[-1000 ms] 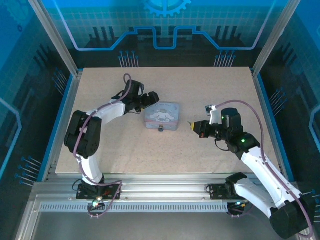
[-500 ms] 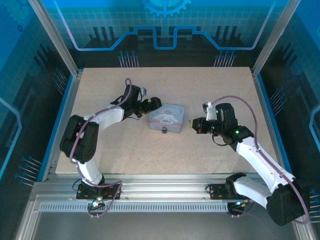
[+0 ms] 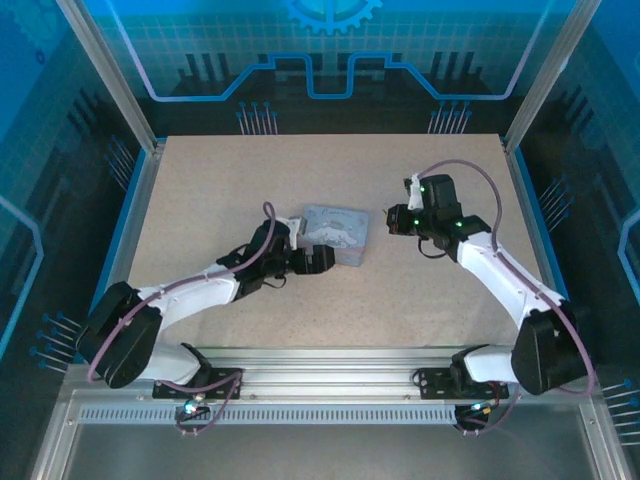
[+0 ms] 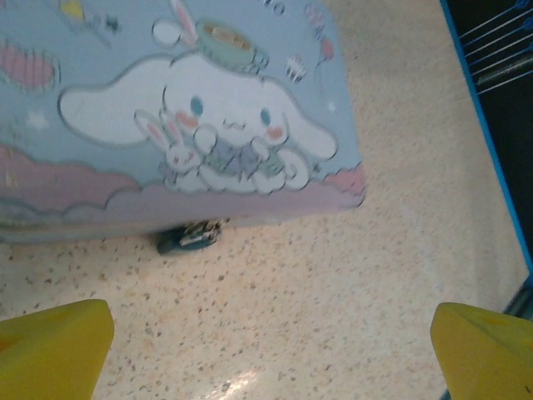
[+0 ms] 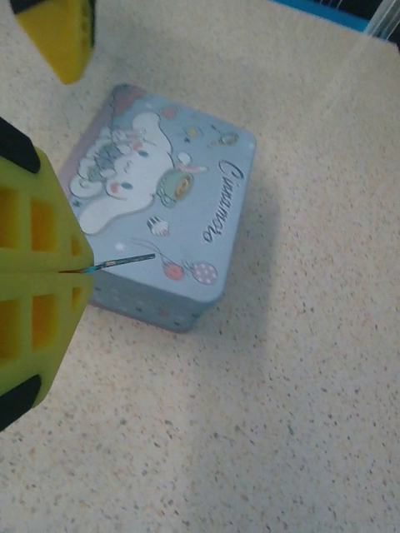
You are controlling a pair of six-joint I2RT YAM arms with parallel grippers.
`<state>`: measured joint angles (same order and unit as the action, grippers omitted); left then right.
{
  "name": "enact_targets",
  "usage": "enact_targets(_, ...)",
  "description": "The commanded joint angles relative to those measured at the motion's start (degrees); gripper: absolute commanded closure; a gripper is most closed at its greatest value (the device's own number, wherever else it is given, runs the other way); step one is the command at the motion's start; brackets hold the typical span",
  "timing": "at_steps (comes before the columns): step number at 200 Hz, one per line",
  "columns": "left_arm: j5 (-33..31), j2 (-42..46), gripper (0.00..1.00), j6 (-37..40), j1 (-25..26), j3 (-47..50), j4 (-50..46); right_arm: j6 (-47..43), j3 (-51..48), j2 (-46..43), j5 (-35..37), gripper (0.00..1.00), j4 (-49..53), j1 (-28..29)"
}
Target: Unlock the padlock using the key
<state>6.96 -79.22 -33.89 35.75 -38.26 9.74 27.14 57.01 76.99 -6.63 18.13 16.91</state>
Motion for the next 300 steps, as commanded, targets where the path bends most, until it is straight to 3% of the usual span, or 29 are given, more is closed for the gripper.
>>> enact_targets(1,-4.5,-1.2,0.01,1.8,2.5,2.0,8.4,-1.8,3.6,3.3,2.9,1.0,0.6,-0.9)
enact_targets(47,-9.8,-6.8,0.01,1.9,7.1,3.9,16.9,-2.7,8.1,10.2,4.5,1.0,0.5,-1.7)
enact_targets(197,-16.2,-24.5,0.01,4.1,9.2,5.0,41.4,-3.5,13.9,21.8,5.1,1.0,-1.5,-1.8)
enact_targets(228,-14.0,-26.4,0.03,5.0,9.3,4.2,43.5,-3.6,15.0,23.5,4.4,1.0,-1.4,-1.6)
enact_targets(300,-7.8,-26.8,0.22,6.6,9.1,5.8,48.8,-4.4,15.4,24.5,3.8,1.0,-1.2,-1.1)
